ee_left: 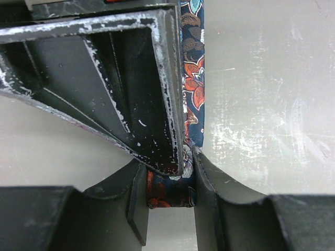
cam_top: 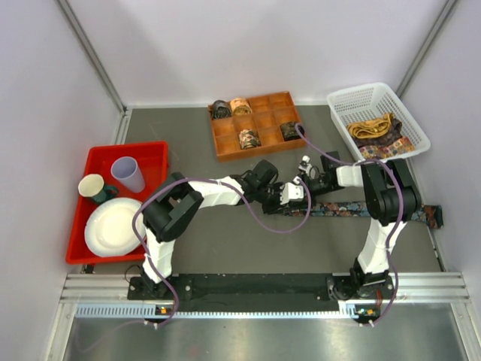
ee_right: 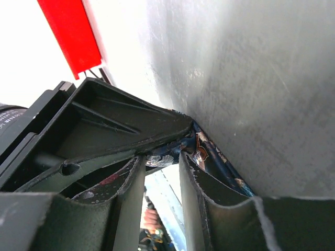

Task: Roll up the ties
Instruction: Roll the tie at the center of the board.

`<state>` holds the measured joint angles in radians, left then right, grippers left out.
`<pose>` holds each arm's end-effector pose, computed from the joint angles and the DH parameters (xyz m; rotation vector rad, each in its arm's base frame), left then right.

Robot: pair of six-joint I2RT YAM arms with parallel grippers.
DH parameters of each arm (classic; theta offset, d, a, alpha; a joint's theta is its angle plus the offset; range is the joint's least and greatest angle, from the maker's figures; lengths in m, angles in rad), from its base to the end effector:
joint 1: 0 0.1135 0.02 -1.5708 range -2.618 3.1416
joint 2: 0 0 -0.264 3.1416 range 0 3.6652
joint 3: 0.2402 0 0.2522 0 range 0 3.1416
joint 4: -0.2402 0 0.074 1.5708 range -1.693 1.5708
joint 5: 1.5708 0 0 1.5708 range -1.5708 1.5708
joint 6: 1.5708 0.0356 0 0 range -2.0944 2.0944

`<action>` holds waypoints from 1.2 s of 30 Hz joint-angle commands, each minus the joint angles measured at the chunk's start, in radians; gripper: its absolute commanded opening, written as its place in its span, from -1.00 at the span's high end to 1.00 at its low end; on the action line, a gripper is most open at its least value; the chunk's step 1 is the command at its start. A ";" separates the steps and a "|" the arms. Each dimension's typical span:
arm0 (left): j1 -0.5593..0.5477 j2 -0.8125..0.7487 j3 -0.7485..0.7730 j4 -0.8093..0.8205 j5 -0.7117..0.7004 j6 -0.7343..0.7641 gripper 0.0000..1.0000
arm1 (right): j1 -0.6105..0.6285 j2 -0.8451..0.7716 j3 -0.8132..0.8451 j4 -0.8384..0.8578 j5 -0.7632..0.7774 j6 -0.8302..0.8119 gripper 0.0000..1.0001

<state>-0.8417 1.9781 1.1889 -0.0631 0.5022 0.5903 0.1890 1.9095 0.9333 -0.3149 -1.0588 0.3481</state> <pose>0.2597 -0.3164 0.1451 1.7473 1.6566 -0.7228 0.3084 0.0906 0.1053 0.0070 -2.6659 -1.5981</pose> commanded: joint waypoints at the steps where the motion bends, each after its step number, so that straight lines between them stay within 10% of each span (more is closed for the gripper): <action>1: -0.005 0.076 -0.057 -0.213 -0.119 0.019 0.56 | 0.023 -0.044 -0.019 0.152 -0.001 0.109 0.36; 7: -0.005 0.082 -0.046 -0.213 -0.125 0.005 0.55 | 0.059 -0.024 0.004 0.062 0.036 0.039 0.38; 16: -0.005 0.090 -0.045 -0.213 -0.125 -0.021 0.47 | 0.069 0.013 0.029 -0.047 0.149 -0.081 1.00; 22: 0.022 0.076 -0.072 -0.150 -0.081 -0.085 0.00 | 0.061 -0.003 0.007 -0.065 0.215 -0.106 1.00; 27: 0.130 0.021 -0.208 0.200 0.166 -0.231 -0.40 | 0.037 0.023 0.010 -0.079 0.292 -0.127 1.00; 36: 0.133 0.048 -0.348 0.647 0.311 -0.339 -0.45 | 0.018 0.033 0.027 -0.119 0.405 -0.150 1.00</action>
<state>-0.7002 1.9541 0.8955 0.4747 0.7658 0.3546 0.2115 1.9083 0.9642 -0.4141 -0.9398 0.2733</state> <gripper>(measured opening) 0.732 0.020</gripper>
